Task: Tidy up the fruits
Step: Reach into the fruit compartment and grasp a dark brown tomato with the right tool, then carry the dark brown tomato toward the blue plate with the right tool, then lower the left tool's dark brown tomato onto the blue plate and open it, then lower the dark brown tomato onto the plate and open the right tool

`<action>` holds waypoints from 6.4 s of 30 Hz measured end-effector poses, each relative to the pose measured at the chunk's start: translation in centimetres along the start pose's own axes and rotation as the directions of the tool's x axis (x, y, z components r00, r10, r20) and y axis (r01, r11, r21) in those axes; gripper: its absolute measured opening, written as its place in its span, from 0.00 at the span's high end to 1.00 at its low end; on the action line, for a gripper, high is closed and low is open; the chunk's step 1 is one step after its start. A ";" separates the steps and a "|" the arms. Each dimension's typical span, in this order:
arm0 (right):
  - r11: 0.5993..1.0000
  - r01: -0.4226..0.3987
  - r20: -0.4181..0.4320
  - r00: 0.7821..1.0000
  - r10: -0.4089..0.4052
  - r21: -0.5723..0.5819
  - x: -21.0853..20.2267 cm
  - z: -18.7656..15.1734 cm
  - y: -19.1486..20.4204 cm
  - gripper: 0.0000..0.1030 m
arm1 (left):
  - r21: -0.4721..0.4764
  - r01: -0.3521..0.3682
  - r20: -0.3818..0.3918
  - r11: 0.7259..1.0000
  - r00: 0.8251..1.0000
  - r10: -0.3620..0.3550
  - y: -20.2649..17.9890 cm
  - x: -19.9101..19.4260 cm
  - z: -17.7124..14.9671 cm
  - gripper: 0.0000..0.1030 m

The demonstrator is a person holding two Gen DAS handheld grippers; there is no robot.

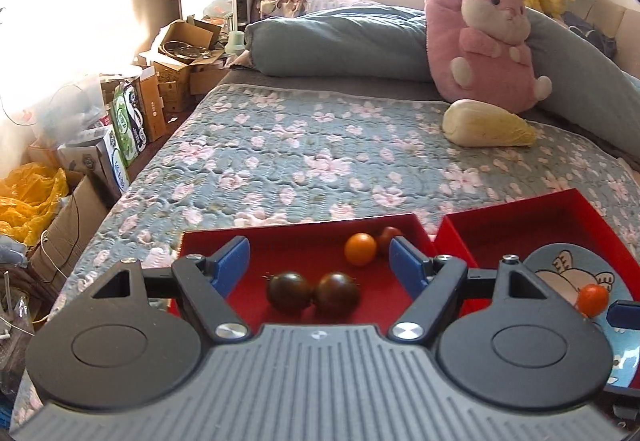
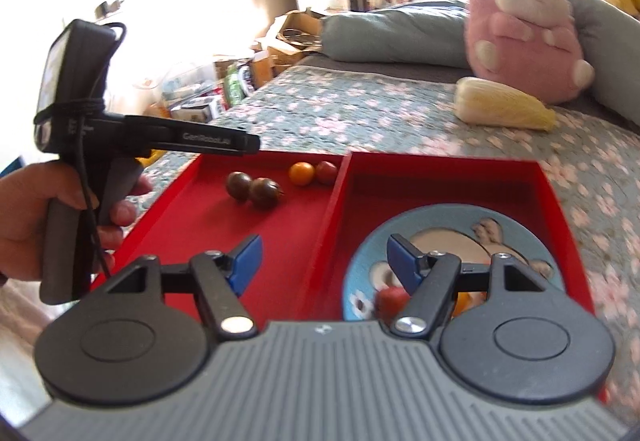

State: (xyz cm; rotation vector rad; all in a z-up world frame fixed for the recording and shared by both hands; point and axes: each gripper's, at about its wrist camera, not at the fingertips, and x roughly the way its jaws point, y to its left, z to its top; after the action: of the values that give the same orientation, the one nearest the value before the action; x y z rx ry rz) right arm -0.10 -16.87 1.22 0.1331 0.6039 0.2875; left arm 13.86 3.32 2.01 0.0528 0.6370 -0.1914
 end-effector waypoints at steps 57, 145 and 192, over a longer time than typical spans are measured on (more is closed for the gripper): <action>0.997 -0.026 -0.088 0.996 0.033 0.074 2.6 -1.7 2.6 0.60 | -0.021 -0.003 -0.205 1.000 0.979 -0.001 0.6 8.7 -2.5 0.59; 0.972 0.160 -0.120 0.983 -0.141 0.170 -2.1 -6.8 -6.5 0.60 | 0.252 0.316 -0.094 0.915 0.949 -0.302 -17.4 2.9 -3.5 0.37; 0.936 0.268 -0.159 0.959 -0.236 0.230 1.8 -5.6 -10.7 0.43 | 0.172 0.322 -0.071 0.931 0.947 -0.314 -16.0 2.8 -2.7 0.30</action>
State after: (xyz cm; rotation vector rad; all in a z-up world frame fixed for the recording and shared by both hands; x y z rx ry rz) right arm 0.56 -26.32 -6.54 0.2785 0.7770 -0.0318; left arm 11.38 -12.53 -1.65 0.1299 0.6669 -0.5643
